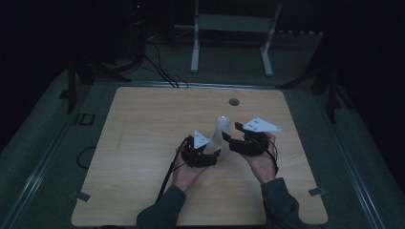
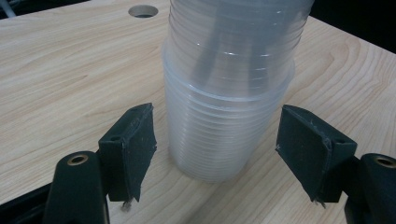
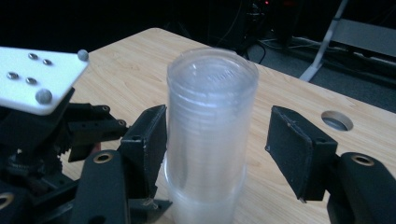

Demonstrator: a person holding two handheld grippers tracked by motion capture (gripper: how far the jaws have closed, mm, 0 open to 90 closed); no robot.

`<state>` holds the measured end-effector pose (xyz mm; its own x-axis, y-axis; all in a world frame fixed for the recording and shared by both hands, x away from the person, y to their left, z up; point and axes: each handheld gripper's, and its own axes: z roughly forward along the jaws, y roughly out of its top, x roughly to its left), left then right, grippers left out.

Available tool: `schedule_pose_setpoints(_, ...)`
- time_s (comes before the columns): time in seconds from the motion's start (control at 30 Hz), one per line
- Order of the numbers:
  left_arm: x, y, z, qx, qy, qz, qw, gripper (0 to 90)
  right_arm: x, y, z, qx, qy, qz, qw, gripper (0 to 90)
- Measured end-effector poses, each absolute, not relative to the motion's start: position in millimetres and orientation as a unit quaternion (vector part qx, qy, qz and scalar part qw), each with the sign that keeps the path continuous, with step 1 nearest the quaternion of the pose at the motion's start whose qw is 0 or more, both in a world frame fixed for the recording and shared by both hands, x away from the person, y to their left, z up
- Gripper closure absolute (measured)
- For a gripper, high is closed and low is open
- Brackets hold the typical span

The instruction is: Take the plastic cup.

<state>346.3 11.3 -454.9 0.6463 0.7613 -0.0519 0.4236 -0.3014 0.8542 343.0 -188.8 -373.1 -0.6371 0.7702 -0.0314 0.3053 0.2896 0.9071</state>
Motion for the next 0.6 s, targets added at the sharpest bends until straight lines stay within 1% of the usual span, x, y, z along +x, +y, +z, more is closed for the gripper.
schedule_pose_setpoints(0.37, 347, 11, -456, 0.783, 0.38, 0.187, 0.455, 27.8, 357, -174, -373, 0.347, 0.768, 0.483, 0.238, 33.5)
schedule_pose_setpoints(0.6, 348, 11, -456, 0.783, 0.38, 0.188, 0.455, 27.7, 365, -169, -374, 0.345, 0.771, 0.479, 0.239, 32.4)
